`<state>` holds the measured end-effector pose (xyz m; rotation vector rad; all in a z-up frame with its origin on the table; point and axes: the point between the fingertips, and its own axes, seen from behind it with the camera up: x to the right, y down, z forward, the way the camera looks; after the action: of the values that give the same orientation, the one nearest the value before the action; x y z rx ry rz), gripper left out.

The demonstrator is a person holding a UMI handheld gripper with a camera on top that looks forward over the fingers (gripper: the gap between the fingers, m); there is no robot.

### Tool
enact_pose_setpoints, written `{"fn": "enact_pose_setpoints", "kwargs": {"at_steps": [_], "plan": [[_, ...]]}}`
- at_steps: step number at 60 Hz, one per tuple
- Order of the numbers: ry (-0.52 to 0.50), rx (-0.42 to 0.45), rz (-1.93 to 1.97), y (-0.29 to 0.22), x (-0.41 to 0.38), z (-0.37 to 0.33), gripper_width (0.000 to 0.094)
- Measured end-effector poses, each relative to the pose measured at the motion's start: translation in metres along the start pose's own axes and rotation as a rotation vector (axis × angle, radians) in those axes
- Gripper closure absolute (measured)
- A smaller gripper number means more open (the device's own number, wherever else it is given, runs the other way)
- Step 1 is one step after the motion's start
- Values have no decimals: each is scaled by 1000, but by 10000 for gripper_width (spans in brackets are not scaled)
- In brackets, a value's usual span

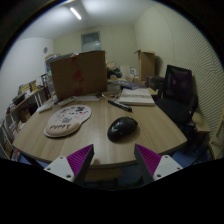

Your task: Arrange mouse

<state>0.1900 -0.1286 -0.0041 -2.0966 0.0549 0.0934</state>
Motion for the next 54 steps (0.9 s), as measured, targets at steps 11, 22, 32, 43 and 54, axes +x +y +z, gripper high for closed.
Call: {"fn": "enact_pose_setpoints", "kwargs": {"at_steps": [11, 22, 32, 43, 54], "plan": [[47, -3, -22, -17, 8, 42, 93], [75, -16, -33, -36, 10, 79, 87], [105, -4, -17, -54, 12, 107, 115], [170, 28, 6, -57, 21, 111, 430], [216, 84, -28, -74, 19, 89, 549]]}}
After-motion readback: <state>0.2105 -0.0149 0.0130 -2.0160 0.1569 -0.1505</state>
